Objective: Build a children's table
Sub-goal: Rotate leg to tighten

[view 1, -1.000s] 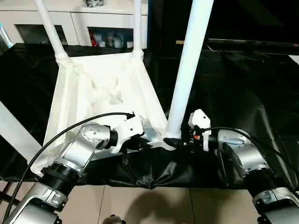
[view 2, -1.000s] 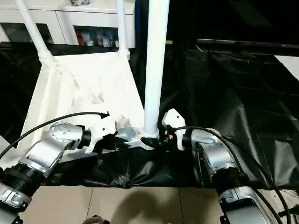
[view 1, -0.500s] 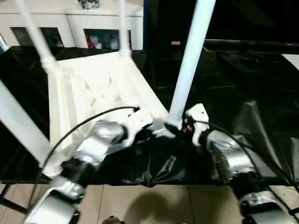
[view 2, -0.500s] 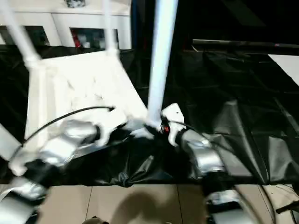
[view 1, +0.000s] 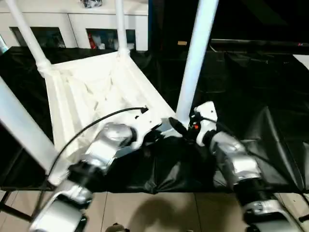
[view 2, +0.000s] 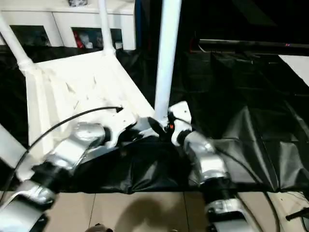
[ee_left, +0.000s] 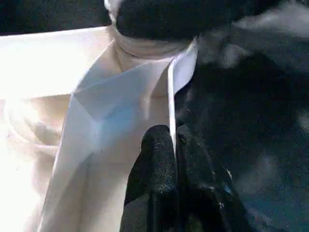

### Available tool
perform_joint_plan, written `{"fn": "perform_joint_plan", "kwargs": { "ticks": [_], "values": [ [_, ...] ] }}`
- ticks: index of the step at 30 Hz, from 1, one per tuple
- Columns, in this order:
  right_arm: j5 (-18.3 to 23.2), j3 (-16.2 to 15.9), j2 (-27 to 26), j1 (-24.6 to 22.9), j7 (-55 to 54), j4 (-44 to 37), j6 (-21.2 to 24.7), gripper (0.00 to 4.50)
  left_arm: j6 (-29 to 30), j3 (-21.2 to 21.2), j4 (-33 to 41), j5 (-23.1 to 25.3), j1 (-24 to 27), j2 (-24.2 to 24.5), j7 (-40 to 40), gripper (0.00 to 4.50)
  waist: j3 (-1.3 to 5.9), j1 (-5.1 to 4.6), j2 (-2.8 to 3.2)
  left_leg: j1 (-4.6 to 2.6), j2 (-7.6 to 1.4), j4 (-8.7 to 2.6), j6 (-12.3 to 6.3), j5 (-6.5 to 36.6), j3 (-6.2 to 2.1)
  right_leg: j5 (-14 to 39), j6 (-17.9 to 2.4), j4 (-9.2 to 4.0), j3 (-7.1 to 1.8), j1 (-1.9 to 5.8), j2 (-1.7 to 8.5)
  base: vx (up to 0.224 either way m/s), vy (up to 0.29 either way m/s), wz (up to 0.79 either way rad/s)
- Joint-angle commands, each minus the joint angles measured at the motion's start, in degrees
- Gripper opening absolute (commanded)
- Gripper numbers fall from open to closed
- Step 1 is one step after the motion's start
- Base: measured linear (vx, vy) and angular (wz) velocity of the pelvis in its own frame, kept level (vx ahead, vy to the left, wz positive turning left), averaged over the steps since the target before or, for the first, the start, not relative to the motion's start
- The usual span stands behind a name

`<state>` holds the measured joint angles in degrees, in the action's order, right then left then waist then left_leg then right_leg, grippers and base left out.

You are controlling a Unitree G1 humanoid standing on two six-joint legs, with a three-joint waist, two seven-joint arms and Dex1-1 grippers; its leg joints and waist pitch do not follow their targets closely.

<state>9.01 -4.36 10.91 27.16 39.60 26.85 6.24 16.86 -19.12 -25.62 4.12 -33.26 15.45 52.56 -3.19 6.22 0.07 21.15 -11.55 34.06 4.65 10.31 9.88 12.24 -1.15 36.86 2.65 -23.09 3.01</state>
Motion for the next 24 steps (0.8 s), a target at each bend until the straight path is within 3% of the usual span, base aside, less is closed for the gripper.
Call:
{"fn": "perform_joint_plan", "kwargs": {
  "ticks": [1, 2, 3, 7, 12, 17, 24],
  "values": [
    [-0.6, -3.0, 2.6, -0.8, 6.2, -2.9, 0.0, 3.96, -4.4, -1.8, 3.1, -3.6, 1.1, -0.3, 5.9, 0.0, 3.79, 0.13, 0.0, -0.26, -1.42, -3.52, -2.86, 7.7, -0.45, 3.6, -10.7, -4.82, -2.72, 3.32, 4.55, 0.0, 0.0, 0.0],
    [-1.2, -4.5, 5.1, -1.9, 10.0, -4.3, -0.9, 3.96, -3.9, -2.0, 3.7, -4.4, 1.7, 0.4, 8.1, 0.0, 3.89, 0.3, 0.18, -0.42, -1.5, -3.44, -2.82, 7.9, -0.39, 3.5, -10.8, -4.83, -2.7, 3.24, 4.5, 0.0, 0.0, 0.0],
    [-0.6, -5.3, 7.6, -3.2, 14.0, -6.2, -0.7, 3.96, -4.6, -2.4, 4.0, -4.7, 2.0, 1.1, 10.1, 0.0, 3.8, 0.77, -0.09, -0.63, -1.62, -3.33, -3.16, 8.3, -0.24, 3.2, -11.1, -4.89, -2.81, 3.09, 4.49, 0.0, 0.0, 0.0],
    [2.3, -6.9, 12.5, -5.7, 23.5, -9.8, 1.4, 3.96, -4.8, -2.5, 4.5, -5.4, 1.8, 2.6, 13.5, 0.0, 3.75, 1.62, -0.43, -0.44, -1.63, -3.49, -3.51, 8.9, -0.22, 5.6, -10.8, -4.97, -2.67, 3.27, 4.61, 0.0, 0.0, 0.0],
    [1.9, -9.4, 16.3, -6.6, 29.3, -10.3, 2.0, 3.96, -5.9, -2.3, 4.8, -6.1, 1.6, 4.2, 16.6, 0.0, 3.61, 1.74, -0.6, -0.43, -1.65, -3.55, -3.4, 9.7, -0.19, 9.6, -10.2, -5.34, -2.7, 3.1, 4.82, 0.0, 0.0, 0.0],
    [0.4, -9.9, 16.6, -5.5, 28.9, -8.6, 0.8, 3.96, -7.3, -1.9, 3.7, -5.9, 1.5, 5.1, 18.2, 0.0, 3.74, 1.68, -0.69, -0.36, -1.62, -3.49, -3.46, 8.4, -0.22, 8.5, -10.1, -5.15, -2.59, 3.01, 4.72, 0.0, 0.0, 0.0],
    [-3.0, -11.0, 15.8, -3.6, 26.6, -4.6, -1.7, 3.3, -7.3, -1.7, 3.2, -5.7, 1.3, 4.9, 18.2, 0.0, 3.67, 1.63, -0.85, -0.36, -1.55, -3.48, -3.07, 8.6, -0.13, 10.0, -10.1, -5.32, -2.56, 2.98, 4.84, 0.0, 0.0, 0.0]
  ]
}}
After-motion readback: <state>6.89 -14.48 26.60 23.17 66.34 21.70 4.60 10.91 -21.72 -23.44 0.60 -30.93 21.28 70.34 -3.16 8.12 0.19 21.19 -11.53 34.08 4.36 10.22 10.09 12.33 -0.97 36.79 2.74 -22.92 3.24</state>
